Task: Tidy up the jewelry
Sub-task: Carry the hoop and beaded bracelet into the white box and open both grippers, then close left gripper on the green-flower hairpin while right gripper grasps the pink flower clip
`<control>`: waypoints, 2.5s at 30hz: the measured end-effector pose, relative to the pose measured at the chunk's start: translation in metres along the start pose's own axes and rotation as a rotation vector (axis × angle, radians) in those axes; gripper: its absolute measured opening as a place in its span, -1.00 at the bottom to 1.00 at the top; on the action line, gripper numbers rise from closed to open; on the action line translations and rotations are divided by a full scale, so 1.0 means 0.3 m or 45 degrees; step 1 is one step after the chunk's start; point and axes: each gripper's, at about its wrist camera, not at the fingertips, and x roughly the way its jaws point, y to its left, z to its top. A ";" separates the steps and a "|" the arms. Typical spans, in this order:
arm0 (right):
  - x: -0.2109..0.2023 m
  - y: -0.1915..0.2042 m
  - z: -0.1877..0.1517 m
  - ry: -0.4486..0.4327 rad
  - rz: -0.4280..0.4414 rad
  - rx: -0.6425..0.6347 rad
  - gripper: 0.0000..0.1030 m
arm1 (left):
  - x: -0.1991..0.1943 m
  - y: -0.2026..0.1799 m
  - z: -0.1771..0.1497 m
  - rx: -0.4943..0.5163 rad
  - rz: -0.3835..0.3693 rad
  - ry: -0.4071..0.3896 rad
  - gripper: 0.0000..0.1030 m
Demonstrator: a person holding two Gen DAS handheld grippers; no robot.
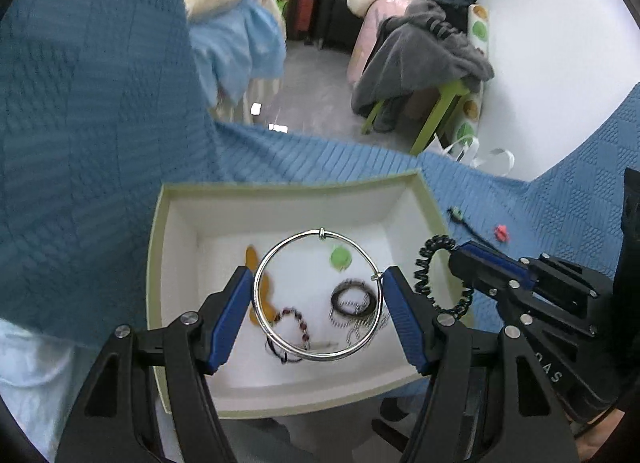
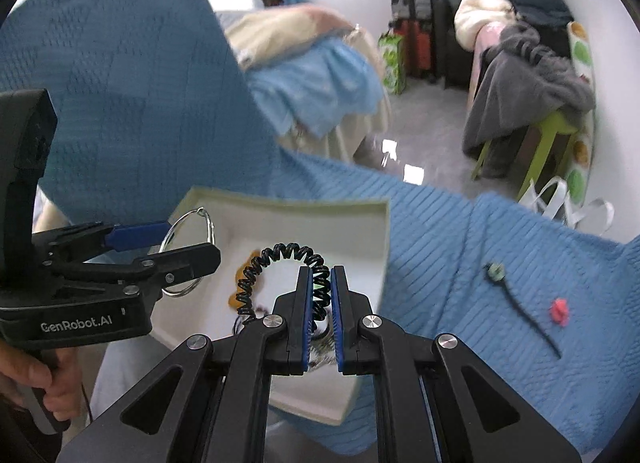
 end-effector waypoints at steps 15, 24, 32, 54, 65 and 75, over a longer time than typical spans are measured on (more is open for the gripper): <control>0.071 -0.005 -0.066 0.095 0.056 0.031 -0.42 | 0.040 0.025 -0.044 -0.064 -0.033 0.083 0.44; -0.071 -0.074 -0.022 -0.075 0.034 0.020 -0.38 | -0.021 -0.057 -0.002 -0.077 -0.056 0.005 0.53; -0.184 -0.218 -0.012 -0.177 -0.044 0.056 -0.38 | -0.024 -0.203 0.036 -0.048 -0.123 -0.061 0.53; -0.113 -0.716 -0.231 -0.104 -0.176 0.227 -0.47 | 0.207 -0.563 0.051 0.019 -0.187 0.000 0.50; 0.003 -0.912 -0.280 -0.046 -0.183 0.299 -0.49 | 0.416 -0.690 0.075 -0.013 -0.185 0.086 0.22; 0.084 -0.950 -0.270 -0.001 -0.181 0.257 -0.48 | 0.604 -0.719 0.084 -0.034 -0.058 0.111 0.08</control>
